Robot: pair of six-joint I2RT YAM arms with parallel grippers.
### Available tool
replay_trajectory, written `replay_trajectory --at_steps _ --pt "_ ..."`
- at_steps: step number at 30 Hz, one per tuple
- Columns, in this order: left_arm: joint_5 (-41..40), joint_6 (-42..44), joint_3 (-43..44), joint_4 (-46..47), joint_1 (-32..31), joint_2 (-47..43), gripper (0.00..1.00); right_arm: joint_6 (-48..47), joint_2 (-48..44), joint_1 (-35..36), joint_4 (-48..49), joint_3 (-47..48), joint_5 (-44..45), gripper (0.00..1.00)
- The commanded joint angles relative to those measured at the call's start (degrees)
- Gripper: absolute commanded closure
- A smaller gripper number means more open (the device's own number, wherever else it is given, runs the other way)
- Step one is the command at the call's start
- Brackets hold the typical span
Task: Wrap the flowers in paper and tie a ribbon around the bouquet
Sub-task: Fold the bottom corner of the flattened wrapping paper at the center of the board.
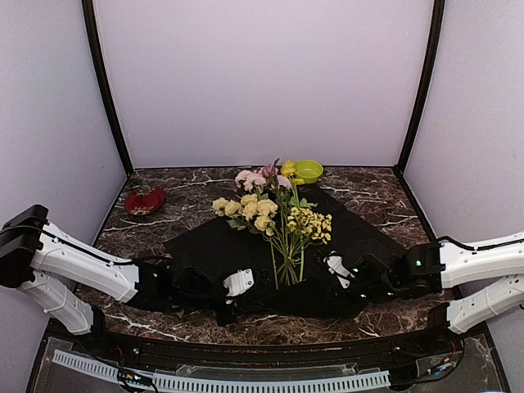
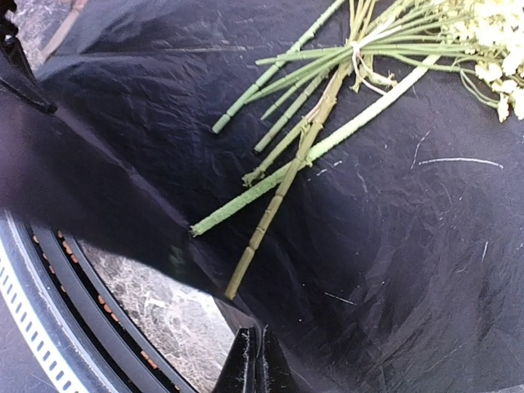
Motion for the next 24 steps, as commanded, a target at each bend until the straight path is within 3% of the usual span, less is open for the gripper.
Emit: replay_trajectory --at_steps 1,5,14,18,24 --pt "-0.88 -3.20 1.78 -0.07 0.96 1.11 0.92 -1.62 1.60 -2.13 1.40 2.32 -2.16 1.00" --pt "-3.75 -6.03 1.39 -0.75 2.32 2.52 1.00 -1.82 3.22 -4.02 2.03 2.28 -2.54 1.00" --pt "-6.03 -13.07 2.92 -3.67 2.89 8.89 1.00 -2.60 5.97 -6.64 2.40 3.98 -2.37 1.00" --pt "-7.12 -14.41 3.39 -4.59 3.11 10.66 1.00 -1.28 6.43 -7.01 0.31 5.63 -0.86 0.86" --pt "-6.47 -14.48 4.28 -4.55 3.15 12.64 1.00 1.57 6.06 -7.08 -4.83 10.12 -0.17 0.76"
